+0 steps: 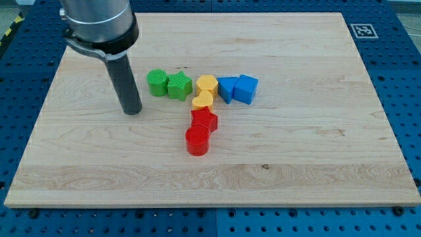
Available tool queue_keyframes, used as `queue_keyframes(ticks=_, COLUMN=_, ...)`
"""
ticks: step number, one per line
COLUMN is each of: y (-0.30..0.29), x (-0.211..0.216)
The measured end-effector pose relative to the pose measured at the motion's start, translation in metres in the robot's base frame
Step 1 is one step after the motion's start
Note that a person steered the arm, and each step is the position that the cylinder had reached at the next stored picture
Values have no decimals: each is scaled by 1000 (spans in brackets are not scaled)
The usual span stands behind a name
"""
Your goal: Move the arm vertically down
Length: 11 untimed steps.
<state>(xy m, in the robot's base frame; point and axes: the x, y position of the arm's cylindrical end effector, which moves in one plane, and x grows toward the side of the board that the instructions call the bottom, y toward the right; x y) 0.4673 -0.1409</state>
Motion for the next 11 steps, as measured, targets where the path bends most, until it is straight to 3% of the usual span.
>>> queue_keyframes(ticks=2, y=-1, x=33)
queue_keyframes(ticks=9, y=-1, x=62)
queue_keyframes(ticks=11, y=10, x=107)
